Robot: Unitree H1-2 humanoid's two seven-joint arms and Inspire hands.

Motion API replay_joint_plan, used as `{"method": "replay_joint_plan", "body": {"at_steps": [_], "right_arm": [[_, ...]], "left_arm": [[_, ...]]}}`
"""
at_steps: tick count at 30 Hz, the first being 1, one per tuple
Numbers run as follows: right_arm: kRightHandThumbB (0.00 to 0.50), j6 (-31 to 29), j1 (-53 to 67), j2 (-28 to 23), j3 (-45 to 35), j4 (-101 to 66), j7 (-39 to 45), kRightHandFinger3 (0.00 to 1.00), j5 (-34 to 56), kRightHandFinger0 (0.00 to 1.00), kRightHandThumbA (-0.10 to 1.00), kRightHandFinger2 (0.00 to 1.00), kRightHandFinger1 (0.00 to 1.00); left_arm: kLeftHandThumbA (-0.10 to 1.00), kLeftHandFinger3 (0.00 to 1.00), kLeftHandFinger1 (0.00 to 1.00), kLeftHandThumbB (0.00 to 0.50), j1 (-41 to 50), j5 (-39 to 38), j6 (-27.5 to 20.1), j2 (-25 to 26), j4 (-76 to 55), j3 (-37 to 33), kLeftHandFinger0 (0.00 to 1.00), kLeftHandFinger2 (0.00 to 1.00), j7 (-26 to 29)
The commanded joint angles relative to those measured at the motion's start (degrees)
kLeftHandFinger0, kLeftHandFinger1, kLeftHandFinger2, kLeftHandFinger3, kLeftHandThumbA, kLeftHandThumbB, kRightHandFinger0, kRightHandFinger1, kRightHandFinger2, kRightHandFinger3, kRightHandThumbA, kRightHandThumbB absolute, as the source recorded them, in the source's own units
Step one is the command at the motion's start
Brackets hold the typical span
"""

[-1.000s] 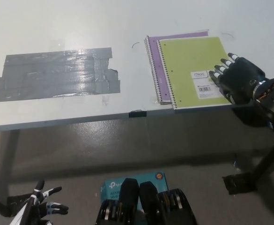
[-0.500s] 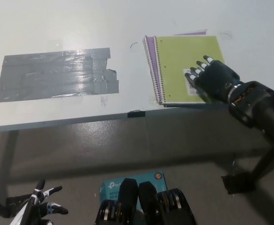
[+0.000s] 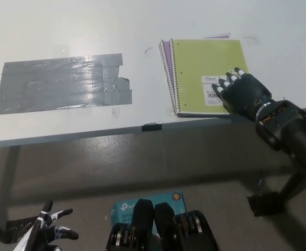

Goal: The robot uses its right hand to align two notebooks stacked together until they are fully overlapped

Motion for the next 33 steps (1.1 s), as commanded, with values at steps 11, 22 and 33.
{"method": "replay_joint_plan", "body": {"at_steps": [11, 22, 33], "right_arm": [[0.401, -1.27, -1.26, -1.35, 1.91, -0.78, -1.23, 1.0, -1.9, 1.0, 1.0, 1.0, 1.0], [0.219, -0.39, -2.84, -4.66, -0.38, -4.68, -0.9, 1.0, -2.14, 1.0, 0.96, 1.0, 1.0], [0.196, 0.03, -3.39, -3.31, -9.47, -6.97, -8.92, 1.0, 2.84, 1.0, 0.83, 1.0, 1.0]], "left_arm": [[1.0, 0.83, 0.51, 0.427, -1.06, 0.67, -1.12, 0.03, -0.97, -0.74, 0.53, 0.43, -0.74], [1.0, 0.83, 0.52, 0.421, -0.7, 0.52, -0.79, -0.13, -1.59, -0.43, 0.66, 0.38, -0.35], [1.0, 0.79, 0.49, 0.41, -0.26, 0.74, -0.33, -0.22, -1.77, -0.45, 0.58, 0.4, -0.09]]}}
